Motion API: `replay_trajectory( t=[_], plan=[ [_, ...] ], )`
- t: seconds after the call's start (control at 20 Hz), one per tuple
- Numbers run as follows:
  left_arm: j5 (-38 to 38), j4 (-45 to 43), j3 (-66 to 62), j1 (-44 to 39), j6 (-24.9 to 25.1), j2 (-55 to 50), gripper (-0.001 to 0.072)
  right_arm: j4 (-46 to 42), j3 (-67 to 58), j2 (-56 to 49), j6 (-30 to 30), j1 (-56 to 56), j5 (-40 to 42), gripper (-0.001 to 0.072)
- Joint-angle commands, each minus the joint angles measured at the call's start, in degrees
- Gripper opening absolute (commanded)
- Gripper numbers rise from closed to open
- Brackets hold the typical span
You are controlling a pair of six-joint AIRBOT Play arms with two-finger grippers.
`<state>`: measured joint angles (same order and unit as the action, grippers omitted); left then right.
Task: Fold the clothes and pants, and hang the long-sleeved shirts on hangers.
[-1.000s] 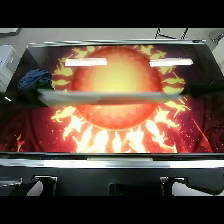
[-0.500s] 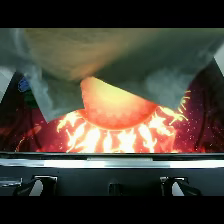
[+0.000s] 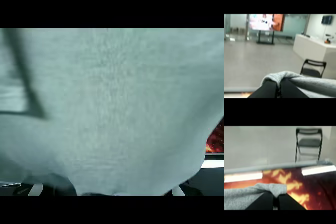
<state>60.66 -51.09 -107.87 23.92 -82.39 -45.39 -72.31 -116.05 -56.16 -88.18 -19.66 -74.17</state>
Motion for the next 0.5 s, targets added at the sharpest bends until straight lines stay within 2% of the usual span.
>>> replay_trajectory(
  t=[0.0, 0.1, 0.15, 0.3, 0.45],
  plan=[
    [12.92, -0.55, 8.48, -1.95, 0.09, -8.76, 0.0023, -1.40, 7.02, -12.66, 0.42, 3.78, -15.30, 0.0035],
    [11.63, -0.57, 19.69, -5.57, 0.96, -13.75, 0.0024, -5.14, 15.91, -20.09, 0.50, 8.63, -12.57, 0.0035],
    [9.70, -0.57, 25.59, -7.72, 1.64, -16.13, 0.0024, -6.88, 20.24, -23.74, -1.38, 10.67, -9.70, 0.0035],
    [-2.80, -0.42, 41.31, -13.11, 1.55, -24.90, 0.0025, -7.43, 25.90, -34.25, -5.88, 13.64, -1.42, 0.0037],
    [-13.84, 1.62, 43.91, -15.08, 1.57, -34.49, 0.0025, -5.33, 25.88, -41.33, -12.02, 13.73, 8.28, 0.0038]
  ],
)
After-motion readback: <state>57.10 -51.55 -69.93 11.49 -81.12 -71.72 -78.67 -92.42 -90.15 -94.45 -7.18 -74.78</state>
